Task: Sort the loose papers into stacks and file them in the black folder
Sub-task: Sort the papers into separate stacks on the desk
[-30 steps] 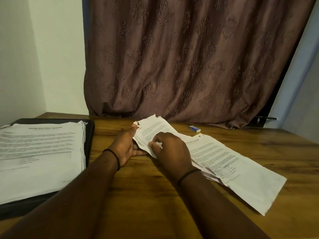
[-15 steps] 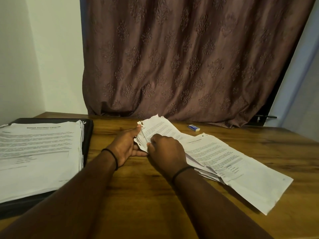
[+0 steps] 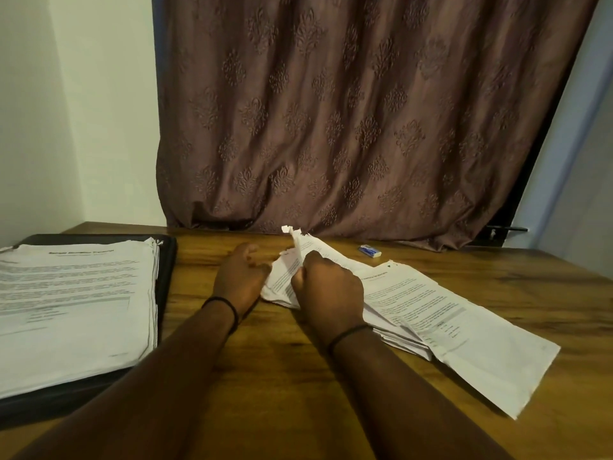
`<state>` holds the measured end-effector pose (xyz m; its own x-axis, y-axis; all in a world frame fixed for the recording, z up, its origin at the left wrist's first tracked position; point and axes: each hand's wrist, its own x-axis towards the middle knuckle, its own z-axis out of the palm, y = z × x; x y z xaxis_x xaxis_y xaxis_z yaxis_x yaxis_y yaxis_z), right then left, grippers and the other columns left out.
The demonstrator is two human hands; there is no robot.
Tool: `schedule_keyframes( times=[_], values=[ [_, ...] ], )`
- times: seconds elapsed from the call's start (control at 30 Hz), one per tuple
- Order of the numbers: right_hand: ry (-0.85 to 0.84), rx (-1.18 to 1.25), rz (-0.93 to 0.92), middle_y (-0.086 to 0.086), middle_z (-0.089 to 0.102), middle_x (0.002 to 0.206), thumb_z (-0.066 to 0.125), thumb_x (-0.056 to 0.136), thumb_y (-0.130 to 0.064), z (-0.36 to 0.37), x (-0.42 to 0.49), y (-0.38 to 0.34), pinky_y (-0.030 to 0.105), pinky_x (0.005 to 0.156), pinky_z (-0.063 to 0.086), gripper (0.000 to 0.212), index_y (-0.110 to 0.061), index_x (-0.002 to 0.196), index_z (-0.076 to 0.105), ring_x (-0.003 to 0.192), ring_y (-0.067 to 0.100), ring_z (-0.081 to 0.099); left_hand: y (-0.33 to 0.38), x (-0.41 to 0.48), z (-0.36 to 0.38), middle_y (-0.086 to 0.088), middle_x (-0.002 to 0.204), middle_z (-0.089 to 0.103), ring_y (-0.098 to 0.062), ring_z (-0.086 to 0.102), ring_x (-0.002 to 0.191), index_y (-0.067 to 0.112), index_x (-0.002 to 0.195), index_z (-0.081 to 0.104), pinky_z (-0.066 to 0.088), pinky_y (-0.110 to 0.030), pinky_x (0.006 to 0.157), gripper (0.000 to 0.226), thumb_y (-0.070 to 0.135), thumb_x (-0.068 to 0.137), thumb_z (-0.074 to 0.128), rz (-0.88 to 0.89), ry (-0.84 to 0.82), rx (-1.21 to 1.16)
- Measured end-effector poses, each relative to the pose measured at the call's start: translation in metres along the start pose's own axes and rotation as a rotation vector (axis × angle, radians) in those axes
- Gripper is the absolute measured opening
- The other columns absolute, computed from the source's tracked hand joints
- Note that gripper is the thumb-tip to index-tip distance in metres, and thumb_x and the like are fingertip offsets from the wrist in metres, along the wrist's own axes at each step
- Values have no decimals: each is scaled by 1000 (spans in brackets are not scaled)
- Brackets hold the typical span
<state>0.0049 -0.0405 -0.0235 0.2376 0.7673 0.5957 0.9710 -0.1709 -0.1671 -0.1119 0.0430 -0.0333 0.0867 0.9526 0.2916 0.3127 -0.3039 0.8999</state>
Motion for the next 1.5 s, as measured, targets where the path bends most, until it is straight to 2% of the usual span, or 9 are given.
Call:
schedule_keyframes(
  times=[0.1,0.2,0.33,0.43,0.6,0.77,0.93,1.17,1.5],
  values=[
    [55,82,22,2,71,104,41,102,-39,0,-2,1,37,75,56,27,-21,113,58,87,22,68,9,-8,0,-7,95,73,-22,67,85,14,91,73,54,-41,75,41,46,97,49,84,-38,-25],
    [83,196,23,5,71,99,34,104,-37,-1,-5,1,37,74,54,29,-22,118,55,85,24,66,17,-15,3,-1,93,76,-19,71,87,19,98,76,52,-31,69,57,61,95,38,-7,-246,-246],
    [5,278,73,2,71,101,36,104,-36,-7,-5,1,39,77,56,25,-25,117,54,88,21,66,13,-13,11,-6,108,74,-20,72,92,15,103,73,57,-36,83,21,31,95,60,-72,-219,-289],
    [-4,-5,149,2,70,103,47,99,-35,-19,-1,16,33,79,52,22,-21,113,57,92,22,66,10,-11,10,-13,115,70,-23,70,89,2,112,68,56,-23,64,20,8,95,58,-133,-138,-244],
    [-404,-234,417,2,66,113,58,91,-43,-24,-3,35,40,96,47,34,-20,116,61,104,23,62,11,-11,11,-16,116,69,-22,69,85,2,120,62,44,-14,37,25,7,98,53,-127,-117,-257],
    [-490,-84,378,-1,67,110,64,82,-62,-25,-1,41,36,89,52,53,-20,113,62,99,19,62,7,-5,9,-13,113,70,-11,62,56,7,122,60,42,-21,42,25,12,99,51,-157,-116,-254],
    [-575,-103,302,0,66,116,69,78,-62,-31,-1,39,34,93,51,60,-19,118,59,104,18,62,3,0,9,-9,115,69,-20,64,77,9,123,60,46,-23,46,26,13,99,53,-181,-105,-236],
    [-405,-131,340,3,65,119,56,96,-30,-30,-2,37,33,92,49,29,-17,122,59,106,20,62,0,4,9,-9,113,69,-20,64,71,9,125,59,45,-24,45,27,14,99,51,-193,-114,-215],
    [-225,-112,383,4,67,115,51,99,-28,-32,1,37,35,89,51,27,-17,122,60,103,21,64,5,-3,6,-7,97,71,-8,60,41,14,120,58,44,-26,48,26,27,103,44,-144,-149,-310]
  ],
)
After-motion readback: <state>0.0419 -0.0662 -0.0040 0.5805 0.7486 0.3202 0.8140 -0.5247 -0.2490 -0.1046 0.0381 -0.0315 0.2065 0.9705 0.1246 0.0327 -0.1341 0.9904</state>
